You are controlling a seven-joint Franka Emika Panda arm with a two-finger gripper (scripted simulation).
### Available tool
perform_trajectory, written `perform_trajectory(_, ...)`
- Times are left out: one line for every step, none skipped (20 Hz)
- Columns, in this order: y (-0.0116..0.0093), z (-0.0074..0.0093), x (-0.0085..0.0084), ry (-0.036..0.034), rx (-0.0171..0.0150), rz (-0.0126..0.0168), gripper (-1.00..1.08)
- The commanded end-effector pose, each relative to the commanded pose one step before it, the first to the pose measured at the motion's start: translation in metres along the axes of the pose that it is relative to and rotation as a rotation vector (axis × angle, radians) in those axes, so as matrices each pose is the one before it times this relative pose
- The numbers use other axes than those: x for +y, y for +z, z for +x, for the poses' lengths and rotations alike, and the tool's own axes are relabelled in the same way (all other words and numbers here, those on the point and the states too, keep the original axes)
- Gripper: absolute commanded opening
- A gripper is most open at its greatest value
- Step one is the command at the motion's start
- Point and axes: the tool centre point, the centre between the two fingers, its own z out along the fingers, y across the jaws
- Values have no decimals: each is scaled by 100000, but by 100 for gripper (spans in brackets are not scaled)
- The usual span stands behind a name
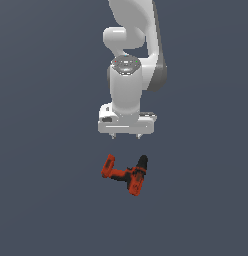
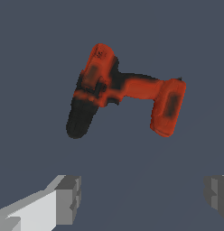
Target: Pick up the object and move it to a goal position.
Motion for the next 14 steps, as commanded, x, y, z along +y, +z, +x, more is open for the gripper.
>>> perform_trajectory(0, 0, 1, 0, 0, 0, 68)
perform_trajectory(4, -14, -80, -138, -49, 50, 68)
perform_trajectory(16, -41, -237, -410, -150, 154, 68)
perform_trajectory(24, -67, -379, -666, -241, 248, 68)
perform_trajectory(24, -88, -468, -845, -300, 313, 68)
perform_trajectory(12, -70, -346, -656, -225, 240, 68)
perform_trajectory(-2, -42, -179, -373, -119, 134, 68)
perform_trajectory(-8, -13, -28, -90, -22, 30, 68)
perform_trajectory(3, 14, 48, 108, 33, -38, 68)
perform_trajectory(31, 31, 24, 184, 29, -58, 68)
perform_trajectory(66, 45, -32, 221, 2, -61, 68)
perform_trajectory(97, 63, -65, 283, -6, -77, 68)
perform_trajectory(120, 80, -69, 376, 4, -106, 68)
perform_trajectory(144, 97, -72, 469, 11, -134, 68)
